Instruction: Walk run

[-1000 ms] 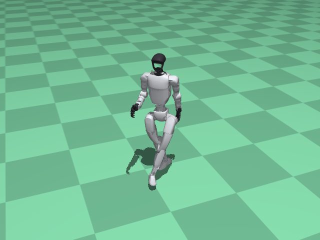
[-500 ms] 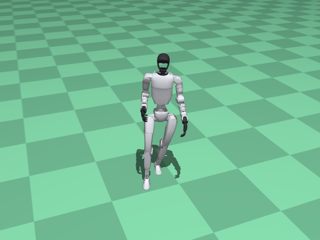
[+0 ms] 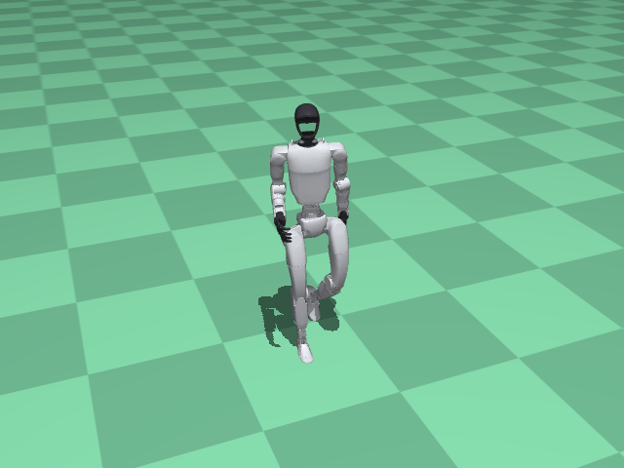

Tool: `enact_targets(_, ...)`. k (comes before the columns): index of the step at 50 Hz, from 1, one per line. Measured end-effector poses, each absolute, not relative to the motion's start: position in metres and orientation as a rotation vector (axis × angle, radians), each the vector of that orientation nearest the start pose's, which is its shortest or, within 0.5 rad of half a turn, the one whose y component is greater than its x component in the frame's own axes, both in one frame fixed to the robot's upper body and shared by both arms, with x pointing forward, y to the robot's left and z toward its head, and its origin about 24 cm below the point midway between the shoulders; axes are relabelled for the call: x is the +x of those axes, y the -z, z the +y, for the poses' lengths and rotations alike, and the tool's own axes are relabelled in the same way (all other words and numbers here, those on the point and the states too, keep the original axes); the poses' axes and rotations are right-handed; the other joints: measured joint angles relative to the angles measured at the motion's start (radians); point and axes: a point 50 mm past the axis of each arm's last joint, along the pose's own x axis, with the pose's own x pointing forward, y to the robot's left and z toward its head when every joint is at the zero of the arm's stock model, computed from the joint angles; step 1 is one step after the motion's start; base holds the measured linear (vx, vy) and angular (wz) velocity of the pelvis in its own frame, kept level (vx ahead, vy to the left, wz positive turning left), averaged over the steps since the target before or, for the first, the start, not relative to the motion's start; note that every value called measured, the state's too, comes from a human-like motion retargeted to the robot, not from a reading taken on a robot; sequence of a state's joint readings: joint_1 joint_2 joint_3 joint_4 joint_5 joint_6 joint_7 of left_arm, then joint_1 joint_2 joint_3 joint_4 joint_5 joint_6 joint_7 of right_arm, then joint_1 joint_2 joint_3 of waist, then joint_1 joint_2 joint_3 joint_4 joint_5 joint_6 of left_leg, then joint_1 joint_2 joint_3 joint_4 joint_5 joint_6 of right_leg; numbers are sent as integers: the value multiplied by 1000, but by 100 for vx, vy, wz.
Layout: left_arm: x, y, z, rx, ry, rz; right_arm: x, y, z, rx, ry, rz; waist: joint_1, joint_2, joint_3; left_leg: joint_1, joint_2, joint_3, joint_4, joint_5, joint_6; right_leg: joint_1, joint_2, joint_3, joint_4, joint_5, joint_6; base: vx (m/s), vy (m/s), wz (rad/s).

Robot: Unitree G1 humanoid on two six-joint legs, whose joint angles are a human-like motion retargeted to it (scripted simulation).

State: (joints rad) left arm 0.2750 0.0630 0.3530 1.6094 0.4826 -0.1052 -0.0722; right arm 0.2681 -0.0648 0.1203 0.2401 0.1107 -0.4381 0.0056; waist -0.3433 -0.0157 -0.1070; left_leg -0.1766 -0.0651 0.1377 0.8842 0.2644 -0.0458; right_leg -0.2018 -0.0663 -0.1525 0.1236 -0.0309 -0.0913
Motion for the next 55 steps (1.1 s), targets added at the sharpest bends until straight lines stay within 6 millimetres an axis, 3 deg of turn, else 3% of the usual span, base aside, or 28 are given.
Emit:
enact_targets(5, -149, 153, 156, -170, 62, 1859, 197, 10, -155, 52, 13, -26, 114, -37, 18, -177, -20, 67, -161, -189, 45, 84, 56, 38, -44, -40, -25, 70, -18, -42)
enact_targets(9, -170, 143, 148, -319, -74, 1911, 208, -4, -162, 24, 25, -94, 147, -12, 49, -245, 9, 150, -483, -212, 148, 168, 125, 7, -66, -94, -37, 59, -10, 22)
enact_targets(15, -165, 146, 137, -450, -330, 1852, 216, -12, -164, 3, 35, -137, 201, -31, 89, -268, -93, 142, -907, -297, 221, 288, 156, 15, -71, -129, -46, 83, -6, -15)
enact_targets(16, -162, 147, 135, -467, -349, 1833, 214, -9, -162, 9, 36, -126, 215, -38, 92, -259, -88, 149, -911, -302, 208, 306, 157, 19, -60, -120, -44, 101, -1, -47)
enact_targets(20, -151, 151, 138, -487, -377, 1781, 205, 4, -152, 26, 42, -57, 264, -49, 80, -222, -31, 252, -828, -246, 209, 370, 165, 34, -6, -10, -12, 103, -2, -61)
enact_targets(23, -141, 155, 151, -419, -376, 1761, 191, 17, -148, 35, 48, 1, 244, -48, 23, -207, -52, 122, -796, -192, 238, 371, 139, -58, 76, 261, 20, 116, -1, 9)
enact_targets(25, -126, 160, 160, -369, -386, 1735, 181, 25, -140, 54, 36, 42, 209, -27, 6, -205, -46, 21, -747, -229, 256, 326, 146, -58, 206, 458, 29, 110, 2, 32)
enact_targets(27, -100, 166, 173, -309, -378, 1679, 174, 29, -136, 69, 35, 68, 197, 3, 24, -146, 0, 68, -716, -280, 265, 251, 121, -127, 435, 554, 0, 101, 2, 16)
enact_targets(28, -83, 169, 180, -282, -373, 1639, 173, 29, -136, 69, 30, 71, 194, -4, 32, -105, -7, 96, -715, -303, 273, 205, 72, -152, 581, 554, -5, 82, 1, -12)
enact_targets(30, -43, 175, 194, -242, -371, 1529, 174, 28, -135, 71, 3, 64, 208, 40, 29, -63, 38, 64, -731, -333, 262, 124, 114, -126, 639, 512, 9, 72, 1, -53)
enact_targets(35, 73, 169, 214, -187, -286, 1172, 176, 26, -140, 44, -16, 50, 145, 73, 35, 45, 38, 55, -757, -380, 248, -79, 153, -59, 643, 241, 39, 75, 0, 49)
enact_targets(37, 114, 158, 221, -155, -254, 1032, 175, 24, -142, 39, -7, 38, 83, 74, 38, 87, 16, 12, -767, -394, 250, -128, 104, -103, 537, 159, 50, 77, -11, 146)
enact_targets(40, 166, 137, 229, -107, -205, 852, 173, 25, -144, 48, 7, 40, 26, 48, 34, 155, -28, -16, -780, -421, 247, -160, 11, -175, 295, 148, 81, 72, -16, 97)
enact_targets(43, 200, 116, 238, -56, -168, 731, 172, 25, -144, 58, 17, 45, -1, 11, 44, 246, -65, -39, -794, -451, 231, -198, -33, -142, 83, 119, 122, 78, -20, 50)
enact_targets(46, 217, 103, 245, -15, -161, 659, 172, 25, -144, 56, 19, 45, -14, 12, 48, 321, -56, -42, -810, -472, 196, -268, -7, -29, -65, 91, 139, 91, -27, 11)
enact_targets(49, 215, 102, 248, 2, -168, 648, 172, 25, -144, 49, 8, 45, -36, 32, 35, 364, -30, -47, -804, -471, 148, -302, -2, -18, -126, 79, 162, 92, -32, 23)
enact_targets(52, 194, 116, 245, -9, -155, 716, 172, 26, -145, 46, 0, 49, -76, 55, 25, 388, 3, -70, -764, -410, 83, -294, -9, -80, -55, 98, 83, 96, -38, 60)
enact_targets(55, 154, 137, 238, -24, -106, 867, 171, 28, -144, 48, -9, 62, -139, 75, 13, 395, 46, -90, -685, -231, -5, -260, -15, -120, -7, 195, 66, 103, -49, 72)
